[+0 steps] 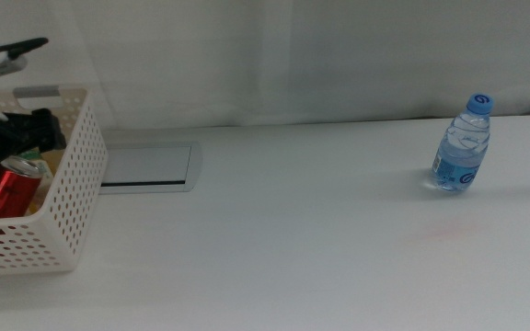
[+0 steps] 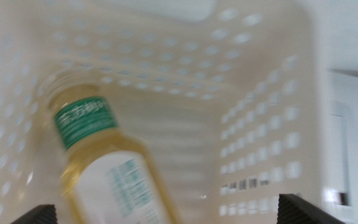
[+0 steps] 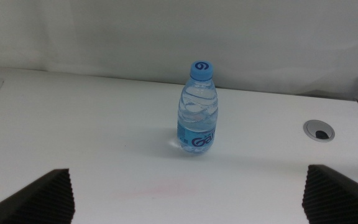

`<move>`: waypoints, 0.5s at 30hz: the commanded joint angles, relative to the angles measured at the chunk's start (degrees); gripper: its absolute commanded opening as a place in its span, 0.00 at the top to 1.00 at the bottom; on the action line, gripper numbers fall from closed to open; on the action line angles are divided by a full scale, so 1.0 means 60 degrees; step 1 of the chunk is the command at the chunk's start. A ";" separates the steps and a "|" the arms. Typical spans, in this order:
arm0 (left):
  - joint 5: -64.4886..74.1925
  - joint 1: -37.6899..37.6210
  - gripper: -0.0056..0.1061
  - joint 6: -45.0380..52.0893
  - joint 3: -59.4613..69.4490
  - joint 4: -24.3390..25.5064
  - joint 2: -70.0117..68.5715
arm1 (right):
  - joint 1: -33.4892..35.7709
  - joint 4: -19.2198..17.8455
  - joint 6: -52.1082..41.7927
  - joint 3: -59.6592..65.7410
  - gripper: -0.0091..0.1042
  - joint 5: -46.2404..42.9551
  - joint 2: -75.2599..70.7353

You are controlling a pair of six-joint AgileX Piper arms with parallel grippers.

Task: Use arms to grab the bottles and put them into the dustbin to the left of the table.

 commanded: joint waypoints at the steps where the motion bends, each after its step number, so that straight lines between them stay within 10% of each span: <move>1: -0.0170 -0.0200 0.12 0.0094 -0.0044 -0.0156 -0.0255 | -0.0076 -0.0164 -0.0016 -0.0031 0.01 -0.0029 -0.0017; 15: 0.0759 -0.1691 0.12 0.1069 -0.0044 -0.0156 -0.3988 | -0.0076 -0.0879 -0.0033 -0.0031 0.01 -0.0120 -0.0017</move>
